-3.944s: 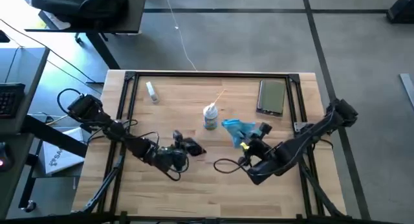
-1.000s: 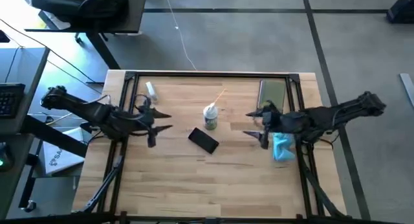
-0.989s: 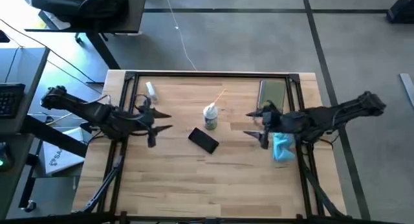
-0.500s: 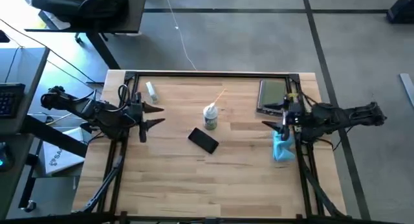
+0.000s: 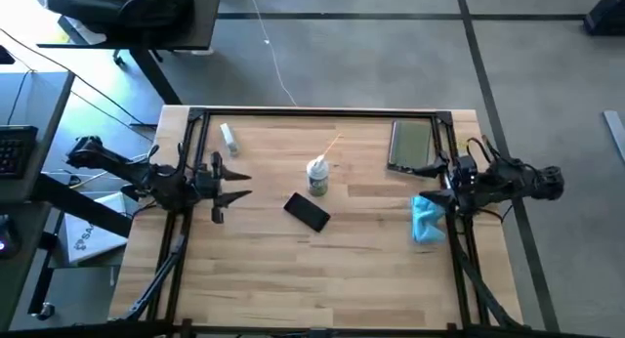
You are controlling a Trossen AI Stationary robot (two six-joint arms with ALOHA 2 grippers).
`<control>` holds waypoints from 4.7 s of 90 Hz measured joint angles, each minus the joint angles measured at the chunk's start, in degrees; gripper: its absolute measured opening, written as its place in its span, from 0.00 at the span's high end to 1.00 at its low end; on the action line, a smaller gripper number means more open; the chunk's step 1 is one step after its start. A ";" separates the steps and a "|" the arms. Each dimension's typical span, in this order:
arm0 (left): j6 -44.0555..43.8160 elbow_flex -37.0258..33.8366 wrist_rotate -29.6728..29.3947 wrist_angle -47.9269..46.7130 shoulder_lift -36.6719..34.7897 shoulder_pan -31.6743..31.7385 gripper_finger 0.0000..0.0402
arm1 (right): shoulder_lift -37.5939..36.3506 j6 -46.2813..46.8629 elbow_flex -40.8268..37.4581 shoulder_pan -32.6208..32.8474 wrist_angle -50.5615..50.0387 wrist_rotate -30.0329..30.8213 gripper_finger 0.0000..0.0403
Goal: Apply microfiber cloth
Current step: Return to Home Position
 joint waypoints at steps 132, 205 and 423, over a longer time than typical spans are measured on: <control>-2.35 -12.14 -11.09 20.50 -8.86 0.02 0.62 | 1.36 15.89 -11.78 -0.04 1.09 15.90 0.25; -16.80 -16.36 20.92 15.76 -8.86 15.17 1.00 | 0.02 0.80 -16.73 -0.07 11.34 -0.15 1.00; 2.57 -16.32 35.10 -4.42 -24.29 23.50 1.00 | 0.61 -10.50 -20.17 -1.18 20.82 -3.41 1.00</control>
